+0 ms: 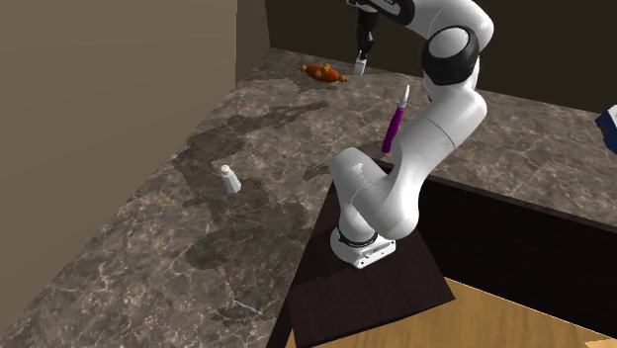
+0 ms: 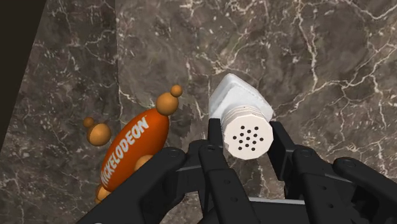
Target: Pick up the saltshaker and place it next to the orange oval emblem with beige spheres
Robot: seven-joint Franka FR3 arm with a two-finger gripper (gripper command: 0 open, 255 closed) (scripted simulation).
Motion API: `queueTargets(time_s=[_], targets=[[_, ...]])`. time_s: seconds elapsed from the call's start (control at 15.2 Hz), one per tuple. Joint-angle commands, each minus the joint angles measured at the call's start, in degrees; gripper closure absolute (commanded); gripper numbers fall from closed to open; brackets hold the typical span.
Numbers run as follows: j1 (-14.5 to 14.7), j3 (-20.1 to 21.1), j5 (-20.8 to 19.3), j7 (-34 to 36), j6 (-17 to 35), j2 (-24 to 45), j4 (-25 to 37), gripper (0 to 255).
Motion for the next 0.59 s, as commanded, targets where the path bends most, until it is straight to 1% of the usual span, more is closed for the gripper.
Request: queueTargets(time_s=[0.0, 0.53], targets=[[-0.6, -0.3, -0.5, 0.4, 1.2, -0.6, -1.4, 255], [-2.0, -1.9, -2.5, 1.8, 5.4, -2.8, -6.0, 255]])
